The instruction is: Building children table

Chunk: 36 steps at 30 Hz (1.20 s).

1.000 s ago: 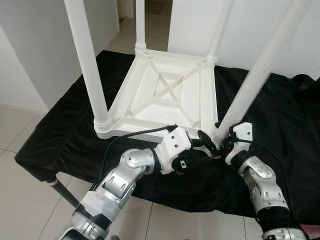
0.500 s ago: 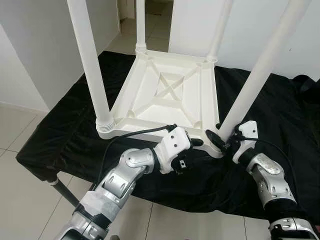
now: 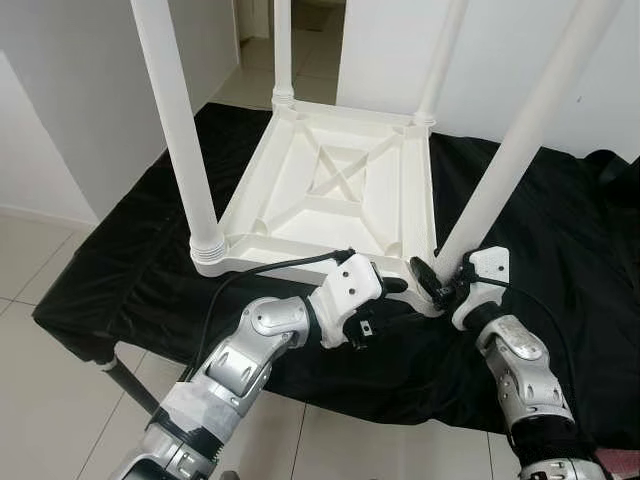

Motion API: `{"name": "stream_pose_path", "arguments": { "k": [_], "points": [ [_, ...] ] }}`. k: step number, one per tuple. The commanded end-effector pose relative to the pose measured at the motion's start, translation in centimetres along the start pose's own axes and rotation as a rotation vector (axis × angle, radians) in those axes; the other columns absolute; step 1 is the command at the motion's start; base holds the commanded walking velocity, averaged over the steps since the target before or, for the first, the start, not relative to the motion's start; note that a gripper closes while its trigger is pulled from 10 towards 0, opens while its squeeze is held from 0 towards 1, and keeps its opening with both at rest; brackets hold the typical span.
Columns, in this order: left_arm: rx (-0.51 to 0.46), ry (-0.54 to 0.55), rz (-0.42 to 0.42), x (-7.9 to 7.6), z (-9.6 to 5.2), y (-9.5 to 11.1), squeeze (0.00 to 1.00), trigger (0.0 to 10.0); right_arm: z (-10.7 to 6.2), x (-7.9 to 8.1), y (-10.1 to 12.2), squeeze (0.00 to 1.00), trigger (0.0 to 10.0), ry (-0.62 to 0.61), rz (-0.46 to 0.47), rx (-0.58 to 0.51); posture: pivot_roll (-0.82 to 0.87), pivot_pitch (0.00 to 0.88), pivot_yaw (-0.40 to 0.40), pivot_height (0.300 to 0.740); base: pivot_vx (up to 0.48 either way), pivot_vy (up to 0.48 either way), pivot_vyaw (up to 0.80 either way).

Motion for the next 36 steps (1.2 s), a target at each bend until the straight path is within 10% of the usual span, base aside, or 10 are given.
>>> {"name": "stream_pose_path", "arguments": {
  "k": [1, 13, 24, 25, 33, 34, 35, 36],
  "points": [
    [0.016, -0.046, 0.001, -0.6, 0.1, -0.3, 0.0, 10.0, -0.4, -1.1, -1.0, 0.0, 10.0, -0.112, 0.02, 0.063, -0.09, 0.0, -0.006, 0.74, 0.0, 0.0, 0.0],
    [0.011, -0.046, 0.0, -0.6, 0.3, -0.2, 0.0, 10.0, -1.8, -0.1, -1.5, 0.0, 10.0, -0.574, 0.071, 0.206, -0.08, 0.0, -0.014, 0.74, 0.0, 0.0, 0.0],
    [0.006, -0.03, -0.002, -0.4, 0.2, -0.2, 0.0, 10.0, -0.9, 0.8, 0.2, 0.03, 10.0, -0.537, 0.061, 0.131, -0.07, 0.0, -0.029, 0.74, 0.0, 0.0, 0.0],
    [0.006, -0.029, -0.002, -0.4, 0.2, -0.2, 0.0, 10.0, -0.9, 0.8, 0.5, 1.0, 10.0, -0.527, 0.062, 0.112, -0.07, 0.0, -0.031, 0.74, 0.0, 0.0, 0.0],
    [0.005, -0.029, -0.004, -0.6, 0.2, -0.3, 0.0, 10.0, -1.0, 0.9, 1.4, 1.0, 10.0, -0.499, 0.069, 0.058, -0.07, 0.0, -0.034, 0.74, 0.0, 0.0, 0.0],
    [0.004, -0.028, -0.005, -0.6, 0.2, -0.3, 0.0, 10.0, -1.1, 0.9, 1.8, 0.71, 10.0, -0.479, 0.06, 0.035, -0.07, 0.0, -0.035, 0.74, 0.0, 0.0, 0.0],
    [0.004, -0.028, -0.005, -0.6, 0.2, -0.3, 0.0, 10.0, -1.1, 0.9, 1.8, 0.71, 10.0, -0.479, 0.06, 0.035, -0.07, 0.0, -0.035, 0.74, 0.0, 0.0, 0.0],
    [0.003, -0.028, -0.005, -0.6, 0.2, -0.2, 0.0, 10.0, -1.4, 0.9, 1.9, 0.0, 10.0, -0.463, 0.042, 0.018, -0.08, 0.0, -0.035, 0.74, 0.0, 0.0, 0.0]
  ]
}}
Point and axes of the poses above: a point about 5 cm out from each wrist's last joint towards the gripper, its own z axis pointing out of the wrist towards the gripper, its own y axis along the axis of the wrist's last joint, x = y × z, the point moved 5 cm from there along z, pointing out of the wrist towards the gripper, and after that the axes turned 14 degrees about -z, right-handed, at the moved point
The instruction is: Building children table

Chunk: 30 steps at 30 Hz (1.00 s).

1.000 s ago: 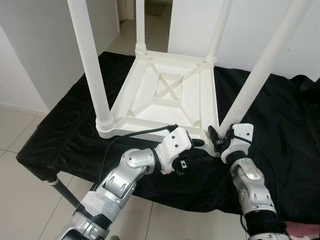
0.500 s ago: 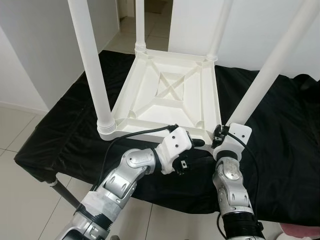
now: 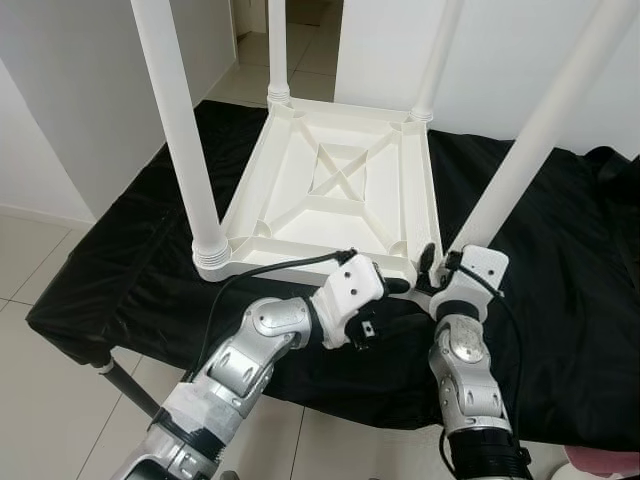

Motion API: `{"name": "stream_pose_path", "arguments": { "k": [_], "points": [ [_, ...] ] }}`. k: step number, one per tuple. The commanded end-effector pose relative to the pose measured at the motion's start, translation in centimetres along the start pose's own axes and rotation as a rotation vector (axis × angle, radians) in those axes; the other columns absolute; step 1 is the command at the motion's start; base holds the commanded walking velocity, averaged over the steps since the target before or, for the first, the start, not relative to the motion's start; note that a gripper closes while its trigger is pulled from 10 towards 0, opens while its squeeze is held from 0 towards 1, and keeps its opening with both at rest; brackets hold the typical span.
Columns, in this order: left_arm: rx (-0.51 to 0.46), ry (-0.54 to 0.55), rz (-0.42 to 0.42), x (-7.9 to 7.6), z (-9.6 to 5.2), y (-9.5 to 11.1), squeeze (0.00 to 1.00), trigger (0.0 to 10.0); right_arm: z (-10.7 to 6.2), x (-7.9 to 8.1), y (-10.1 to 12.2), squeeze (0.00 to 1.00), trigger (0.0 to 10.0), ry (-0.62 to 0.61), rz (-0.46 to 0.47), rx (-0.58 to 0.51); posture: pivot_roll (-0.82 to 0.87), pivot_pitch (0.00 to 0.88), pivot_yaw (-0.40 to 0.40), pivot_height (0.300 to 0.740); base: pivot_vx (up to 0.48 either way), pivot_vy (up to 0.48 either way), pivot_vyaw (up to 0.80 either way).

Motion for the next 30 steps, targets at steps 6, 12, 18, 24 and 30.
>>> {"name": "stream_pose_path", "arguments": {
  "k": [6, 12, 18, 24, 30],
  "points": [
    [0.006, -0.023, -0.003, -0.5, 0.1, -0.2, 0.0, 10.0, -0.9, 0.0, 0.2, 0.0, 10.0, 0.112, 0.015, -0.067, -0.08, 0.0, -0.035, 0.74, 0.0, 0.0, 0.0],
    [0.009, -0.028, -0.001, -0.5, 0.1, -0.2, 0.0, 10.0, -0.3, -0.6, -0.1, 0.0, 10.0, 0.231, -0.005, -0.096, -0.08, 0.0, -0.029, 0.74, 0.0, 0.0, 0.0],
    [0.01, -0.028, 0.002, -0.4, 0.0, -0.2, 0.0, 10.0, 0.1, -1.6, 0.0, 0.0, 10.0, 0.245, -0.038, -0.114, -0.08, 0.0, -0.034, 0.74, 0.0, 0.0, 0.0],
    [0.01, -0.026, 0.001, -0.4, 0.0, -0.2, 0.0, 10.0, 0.0, -1.3, 0.0, 0.0, 10.0, 0.339, -0.024, -0.13, -0.07, 0.0, -0.027, 0.74, 0.0, 0.0, 0.0],
    [0.025, -0.048, 0.003, -0.8, -0.1, -0.5, 0.0, 10.0, 0.6, -0.3, -0.9, 0.0, 10.0, 0.6, -0.045, -0.127, -0.08, 0.0, -0.013, 0.74, 0.0, 0.0, 0.0]
  ]
}}
Point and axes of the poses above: a point about 5 cm out from each wrist's last joint towards the gripper, its own z axis pointing out of the wrist towards the gripper, its own y axis along the axis of the wrist's last joint, x = y × z, the point moved 5 cm from there along z, pointing out of the wrist towards the gripper, and after that the axes turned 14 degrees about -z, right-handed, at the moved point
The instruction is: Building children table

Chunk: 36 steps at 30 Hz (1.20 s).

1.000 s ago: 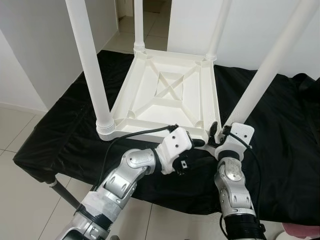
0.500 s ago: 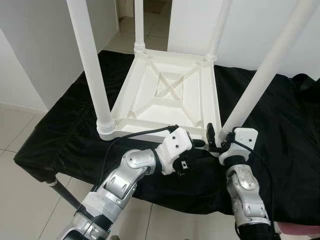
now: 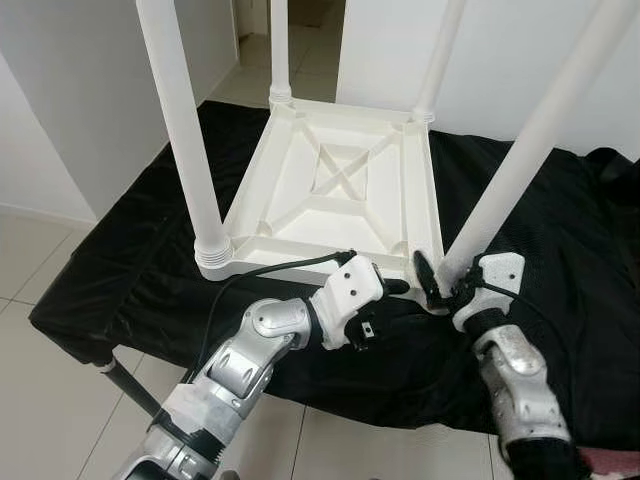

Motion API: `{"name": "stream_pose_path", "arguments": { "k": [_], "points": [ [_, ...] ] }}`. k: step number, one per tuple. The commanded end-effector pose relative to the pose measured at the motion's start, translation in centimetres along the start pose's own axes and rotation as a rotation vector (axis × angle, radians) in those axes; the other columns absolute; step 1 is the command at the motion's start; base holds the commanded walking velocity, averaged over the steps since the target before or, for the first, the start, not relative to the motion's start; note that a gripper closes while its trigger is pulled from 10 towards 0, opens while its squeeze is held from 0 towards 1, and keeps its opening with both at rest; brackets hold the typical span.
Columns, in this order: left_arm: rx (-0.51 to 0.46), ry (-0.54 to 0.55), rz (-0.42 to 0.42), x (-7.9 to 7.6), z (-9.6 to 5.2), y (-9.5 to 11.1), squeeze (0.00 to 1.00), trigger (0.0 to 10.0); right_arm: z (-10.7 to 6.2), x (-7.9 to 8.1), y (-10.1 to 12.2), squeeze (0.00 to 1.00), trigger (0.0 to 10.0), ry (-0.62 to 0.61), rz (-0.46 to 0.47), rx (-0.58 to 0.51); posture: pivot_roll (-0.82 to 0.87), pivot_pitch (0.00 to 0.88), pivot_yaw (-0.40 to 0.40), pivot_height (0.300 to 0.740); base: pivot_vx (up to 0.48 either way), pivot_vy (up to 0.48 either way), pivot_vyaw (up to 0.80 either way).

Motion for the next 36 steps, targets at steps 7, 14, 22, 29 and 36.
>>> {"name": "stream_pose_path", "arguments": {
  "k": [7, 14, 22, 29, 36],
  "points": [
    [0.018, -0.065, 0.016, -0.7, 0.4, -0.1, 0.0, 10.0, 1.7, -0.1, -1.0, 0.0, 0.0, 0.124, -0.035, 0.025, -0.08, 0.0, -0.004, 0.74, 0.0, 0.0, 0.0],
    [0.012, -0.063, 0.018, -0.9, 0.5, -0.1, 0.0, 10.0, 1.2, 0.1, -1.5, 0.0, 0.0, 0.148, 0.02, 0.028, -0.08, 0.0, -0.015, 0.74, 0.0, 0.0, 0.0],
    [0.01, -0.064, 0.018, -0.9, 0.6, -0.1, 0.0, 10.0, 0.9, 0.3, -1.5, 0.0, 10.0, 0.12, 0.046, 0.024, -0.08, 0.0, -0.018, 0.74, 0.0, 0.0, 0.0],
    [0.01, -0.071, 0.019, -1.0, 0.7, -0.1, 0.0, 10.0, 1.3, -0.7, -1.4, 0.0, 10.0, -0.128, 0.05, 0.075, -0.1, 0.0, -0.013, 0.74, 0.0, 0.0, 0.0],
    [0.009, -0.077, 0.023, -1.0, 0.9, -0.1, 0.0, 10.0, 1.0, -0.8, -1.5, 0.0, 10.0, -0.354, 0.138, 0.133, -0.1, 0.0, -0.015, 0.74, 0.0, 0.0, 0.0]
  ]
}}
Point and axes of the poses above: a point about 5 cm out from each wrist's last joint towards the gripper, its own z axis pointing out of the wrist towards the gripper, its own y axis along the axis of the wrist's last joint, x = y × z, the point moved 5 cm from there along z, pointing out of the wrist towards the gripper, and after that the axes turned 14 degrees about -z, right-handed, at the moved point
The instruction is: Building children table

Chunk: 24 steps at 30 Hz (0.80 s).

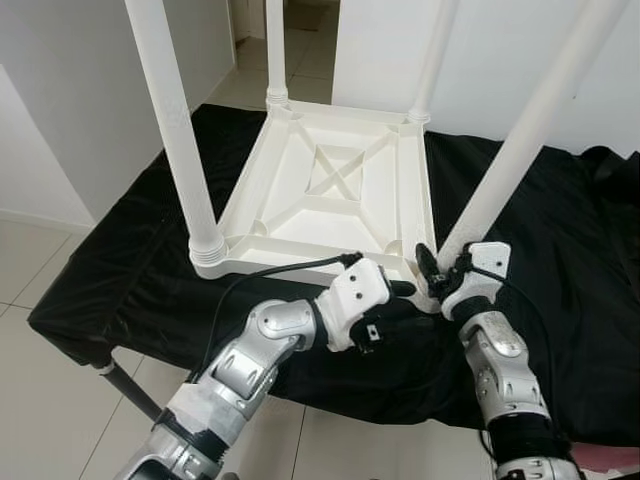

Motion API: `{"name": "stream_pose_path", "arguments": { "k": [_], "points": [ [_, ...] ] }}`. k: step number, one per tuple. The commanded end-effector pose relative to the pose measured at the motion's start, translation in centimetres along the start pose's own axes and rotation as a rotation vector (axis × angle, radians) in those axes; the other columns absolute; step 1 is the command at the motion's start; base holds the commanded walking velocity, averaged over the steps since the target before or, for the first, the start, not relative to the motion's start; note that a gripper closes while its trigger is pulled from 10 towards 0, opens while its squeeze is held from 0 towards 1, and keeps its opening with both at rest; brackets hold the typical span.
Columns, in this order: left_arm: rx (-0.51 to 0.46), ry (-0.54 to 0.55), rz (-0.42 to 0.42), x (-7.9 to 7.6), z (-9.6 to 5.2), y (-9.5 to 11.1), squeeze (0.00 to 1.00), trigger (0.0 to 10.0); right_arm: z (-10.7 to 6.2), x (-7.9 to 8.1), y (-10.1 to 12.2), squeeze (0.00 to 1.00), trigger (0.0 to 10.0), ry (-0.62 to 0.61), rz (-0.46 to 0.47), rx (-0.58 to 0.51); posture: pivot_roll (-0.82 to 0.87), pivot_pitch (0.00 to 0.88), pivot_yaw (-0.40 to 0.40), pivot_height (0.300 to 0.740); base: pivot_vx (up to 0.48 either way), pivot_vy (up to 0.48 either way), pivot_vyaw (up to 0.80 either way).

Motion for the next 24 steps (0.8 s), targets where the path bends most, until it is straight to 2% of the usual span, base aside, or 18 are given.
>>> {"name": "stream_pose_path", "arguments": {
  "k": [1, 2, 5, 6, 7, 10, 11, 12, 19, 20, 23, 24],
  "points": [
    [0.024, -0.053, 0.012, -0.5, 0.3, -0.3, 0.0, 10.0, -0.5, -1.2, -1.1, 0.0, 10.0, -0.17, 0.023, 0.064, -0.1, 0.0, -0.015, 0.74, 0.0, 0.0, 0.0],
    [0.024, -0.053, 0.012, -0.5, 0.3, -0.3, 0.0, 10.0, -0.5, -1.2, -1.1, 0.0, 10.0, -0.17, 0.023, 0.064, -0.1, 0.0, -0.015, 0.74, 0.0, 0.0, 0.0],
    [0.024, -0.056, 0.015, -0.6, 0.3, -0.3, 0.0, 10.0, -1.5, -1.8, -1.4, 0.0, 10.0, -0.373, 0.002, 0.088, -0.1, 0.0, -0.018, 0.74, 0.0, 0.0, 0.0],
    [0.024, -0.056, 0.015, -0.6, 0.3, -0.3, 0.0, 10.0, -1.5, -1.8, -1.4, 0.0, 10.0, -0.373, 0.002, 0.088, -0.1, 0.0, -0.018, 0.74, 0.0, 0.0, 0.0],
    [0.025, -0.056, 0.014, -0.5, 0.3, -0.3, 0.0, 10.0, -1.7, -1.9, -1.6, 0.0, 10.0, -0.423, 0.001, 0.107, -0.09, 0.0, -0.019, 0.74, 0.0, 0.0, 0.0],
    [0.025, -0.056, 0.014, -0.5, 0.3, -0.3, 0.0, 10.0, -1.7, -1.9, -1.6, 0.0, 10.0, -0.423, 0.001, 0.107, -0.09, 0.0, -0.019, 0.74, 0.0, 0.0, 0.0],
    [0.025, -0.056, 0.014, -0.5, 0.2, -0.3, 0.0, 10.0, -1.8, -1.8, -1.6, 0.0, 10.0, -0.457, 0.005, 0.116, -0.09, 0.0, -0.018, 0.74, 0.0, 0.0, 0.0],
    [0.027, -0.054, 0.013, -0.5, 0.1, -0.3, 0.0, 10.0, -1.5, -1.1, -1.1, 0.0, 10.0, -0.431, 0.023, 0.081, -0.09, 0.0, -0.015, 0.74, 0.0, 0.0, 0.0],
    [0.031, -0.054, 0.014, -0.4, 0.0, -0.4, 0.0, 10.0, -1.3, -0.4, 0.0, 0.0, 10.0, -0.383, 0.047, 0.027, -0.09, 0.0, -0.014, 0.74, 0.0, 0.0, 0.0],
    [0.03, -0.054, 0.013, -0.5, 0.0, -0.4, 0.0, 10.0, -1.5, -0.6, 0.2, 1.0, 10.0, -0.383, 0.05, 0.013, -0.09, 0.0, -0.016, 0.74, 0.0, 0.0, 0.0],
    [0.03, -0.054, 0.013, -0.5, 0.0, -0.4, 0.0, 10.0, -1.5, -0.6, 0.2, 1.0, 10.0, -0.383, 0.05, 0.013, -0.09, 0.0, -0.016, 0.74, 0.0, 0.0, 0.0],
    [0.03, -0.053, 0.012, -0.5, 0.1, -0.4, 0.0, 10.0, -1.7, -0.7, 0.7, 1.0, 10.0, -0.367, 0.032, -0.02, -0.09, 0.0, -0.02, 0.74, 0.0, 0.0, 0.0]
  ]
}}
Point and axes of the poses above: a point about 5 cm out from each wrist's last joint towards the gripper, its own z axis pointing out of the wrist towards the gripper, its own y axis along the axis of the wrist's last joint, x = y × z, the point moved 5 cm from there along z, pointing out of the wrist towards the gripper, and after that the axes turned 14 degrees about -z, right-handed, at the moved point
